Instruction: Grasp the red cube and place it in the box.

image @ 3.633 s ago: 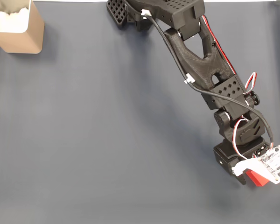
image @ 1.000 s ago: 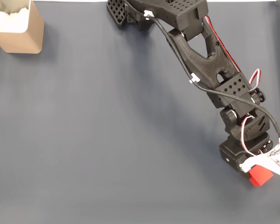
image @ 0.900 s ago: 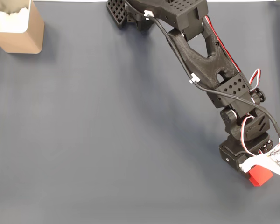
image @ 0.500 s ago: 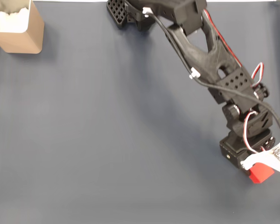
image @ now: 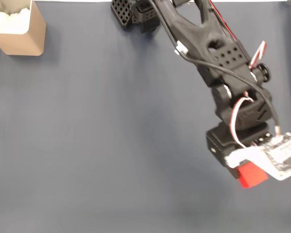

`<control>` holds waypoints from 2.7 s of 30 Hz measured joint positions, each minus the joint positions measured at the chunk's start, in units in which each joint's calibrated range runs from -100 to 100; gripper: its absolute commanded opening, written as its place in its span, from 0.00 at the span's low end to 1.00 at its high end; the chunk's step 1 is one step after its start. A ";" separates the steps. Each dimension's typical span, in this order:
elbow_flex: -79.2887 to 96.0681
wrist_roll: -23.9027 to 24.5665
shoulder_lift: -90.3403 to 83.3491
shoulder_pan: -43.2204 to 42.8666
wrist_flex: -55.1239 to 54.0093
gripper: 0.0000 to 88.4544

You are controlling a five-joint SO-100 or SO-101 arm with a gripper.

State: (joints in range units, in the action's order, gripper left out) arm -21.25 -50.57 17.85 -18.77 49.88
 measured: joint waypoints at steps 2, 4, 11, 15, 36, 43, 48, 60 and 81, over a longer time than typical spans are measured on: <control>3.71 0.24 -3.73 1.19 0.08 0.09; 7.32 0.49 -7.12 2.45 0.08 0.09; 16.18 1.51 -16.41 7.42 0.08 0.09; 19.26 1.95 -19.97 11.05 0.16 0.09; 36.80 2.00 -37.69 35.61 0.80 0.09; 40.51 1.81 -43.16 43.32 2.94 0.09; 42.77 1.76 -46.55 48.00 5.09 0.09; 49.01 1.61 -54.28 60.01 7.48 0.08; 54.34 1.61 -58.45 76.56 9.31 0.08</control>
State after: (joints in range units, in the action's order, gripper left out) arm 33.09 -48.96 -40.60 57.79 59.19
